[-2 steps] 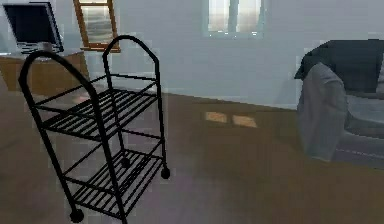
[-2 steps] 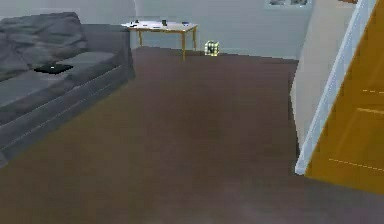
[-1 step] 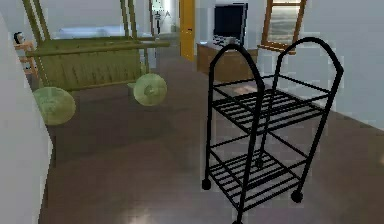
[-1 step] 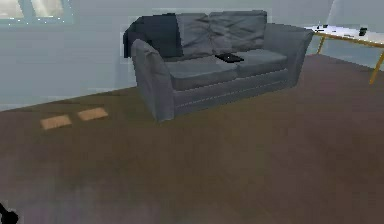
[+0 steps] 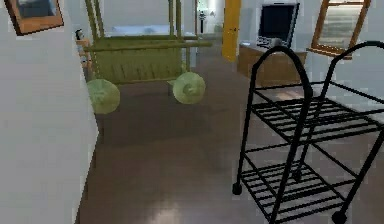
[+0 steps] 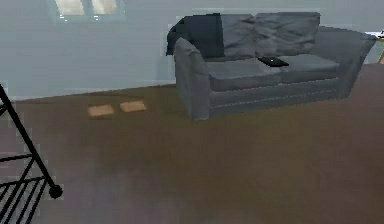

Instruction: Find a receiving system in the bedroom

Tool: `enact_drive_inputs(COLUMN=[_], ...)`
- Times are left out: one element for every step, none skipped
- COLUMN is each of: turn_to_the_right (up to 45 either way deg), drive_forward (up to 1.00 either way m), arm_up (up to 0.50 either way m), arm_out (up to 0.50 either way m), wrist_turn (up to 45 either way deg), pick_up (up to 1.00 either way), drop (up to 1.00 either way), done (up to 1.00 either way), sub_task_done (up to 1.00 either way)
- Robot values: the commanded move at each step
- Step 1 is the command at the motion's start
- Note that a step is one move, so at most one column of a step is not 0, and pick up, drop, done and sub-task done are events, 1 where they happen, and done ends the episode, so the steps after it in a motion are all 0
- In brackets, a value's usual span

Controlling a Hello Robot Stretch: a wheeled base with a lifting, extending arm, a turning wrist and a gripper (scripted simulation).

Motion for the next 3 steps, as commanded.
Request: enact_drive_inputs(turn_to_the_right=[0.0, 0.0, -15.0], drive_forward=[1.0, 0.55, 0.0], arm_up=[0.0, 0.0, 0.0], arm_out=[0.0, 0.0, 0.0], wrist_turn=[0.0, 0.0, 0.0], pick_up=[0.0, 0.0, 0.0], drop=[0.0, 0.0, 0.0], done=[0.0, 0.0, 0.0], sub_task_done=[0.0, 0.0, 0.0])
